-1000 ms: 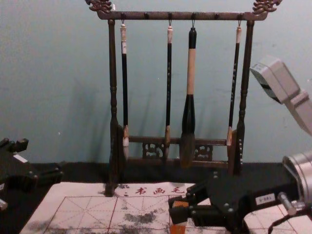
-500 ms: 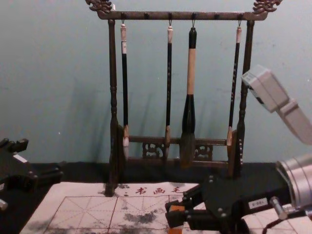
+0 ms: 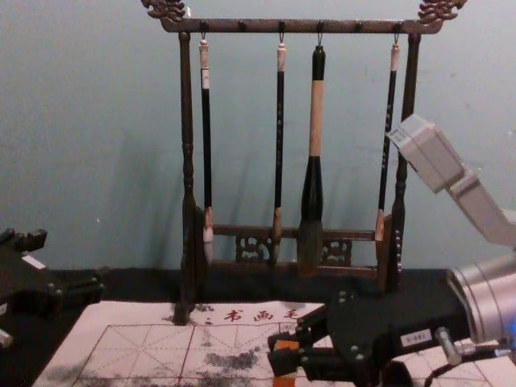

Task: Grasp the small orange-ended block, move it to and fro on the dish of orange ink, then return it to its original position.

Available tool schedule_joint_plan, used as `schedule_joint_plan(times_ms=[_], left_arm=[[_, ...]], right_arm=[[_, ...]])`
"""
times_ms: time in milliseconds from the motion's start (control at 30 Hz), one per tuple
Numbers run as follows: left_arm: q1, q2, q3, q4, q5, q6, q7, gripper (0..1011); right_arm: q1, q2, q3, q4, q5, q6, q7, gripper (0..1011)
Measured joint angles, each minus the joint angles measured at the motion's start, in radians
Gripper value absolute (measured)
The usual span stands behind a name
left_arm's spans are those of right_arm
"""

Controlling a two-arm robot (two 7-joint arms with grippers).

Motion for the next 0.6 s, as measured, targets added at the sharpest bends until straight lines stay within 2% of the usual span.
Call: schedule_joint_plan(times_ms=[600], left_arm=[[0.000, 0.000, 0.000, 0.000, 0.000, 0.000, 0.000, 1001]], right_arm=[[-0.010, 0.001, 0.007, -0.005, -0.021, -0.015, -0.006, 147]])
